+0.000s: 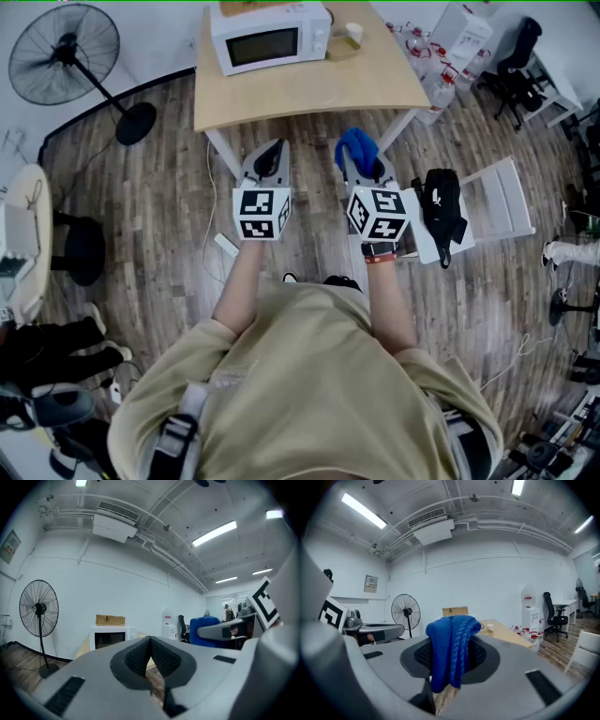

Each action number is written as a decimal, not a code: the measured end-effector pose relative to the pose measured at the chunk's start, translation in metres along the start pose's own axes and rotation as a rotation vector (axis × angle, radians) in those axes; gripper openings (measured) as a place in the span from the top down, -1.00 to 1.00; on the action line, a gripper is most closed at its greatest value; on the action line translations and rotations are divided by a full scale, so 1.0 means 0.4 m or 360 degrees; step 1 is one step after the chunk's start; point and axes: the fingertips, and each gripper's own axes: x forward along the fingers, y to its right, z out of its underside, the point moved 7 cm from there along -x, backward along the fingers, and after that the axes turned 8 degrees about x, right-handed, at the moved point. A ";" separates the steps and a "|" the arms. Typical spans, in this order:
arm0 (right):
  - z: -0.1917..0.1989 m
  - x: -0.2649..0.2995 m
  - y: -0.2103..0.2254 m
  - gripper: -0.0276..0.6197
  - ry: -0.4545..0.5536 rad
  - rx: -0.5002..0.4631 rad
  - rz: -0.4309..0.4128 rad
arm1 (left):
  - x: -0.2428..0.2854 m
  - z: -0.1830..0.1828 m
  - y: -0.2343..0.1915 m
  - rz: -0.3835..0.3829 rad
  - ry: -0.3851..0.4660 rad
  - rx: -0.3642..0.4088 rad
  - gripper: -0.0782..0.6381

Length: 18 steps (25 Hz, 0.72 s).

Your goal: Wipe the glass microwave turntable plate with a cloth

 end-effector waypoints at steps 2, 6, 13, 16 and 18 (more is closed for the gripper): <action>0.014 -0.001 -0.014 0.53 -0.0008 0.0004 -0.0004 | -0.006 0.012 -0.008 0.0007 -0.0007 -0.0008 0.73; 0.038 0.013 -0.035 0.53 -0.0020 0.0018 -0.0009 | -0.009 0.033 -0.028 0.0025 -0.0007 -0.0027 0.73; 0.021 0.104 -0.022 0.53 0.0024 0.0213 -0.0048 | 0.034 0.030 -0.076 0.0026 -0.0003 -0.0027 0.73; 0.015 0.174 -0.003 0.52 0.0027 0.0265 -0.0116 | 0.092 0.031 -0.095 0.0022 0.0009 -0.0016 0.73; 0.018 0.226 0.022 0.52 0.0022 0.0283 -0.0142 | 0.146 0.041 -0.110 0.0015 0.0003 -0.0013 0.73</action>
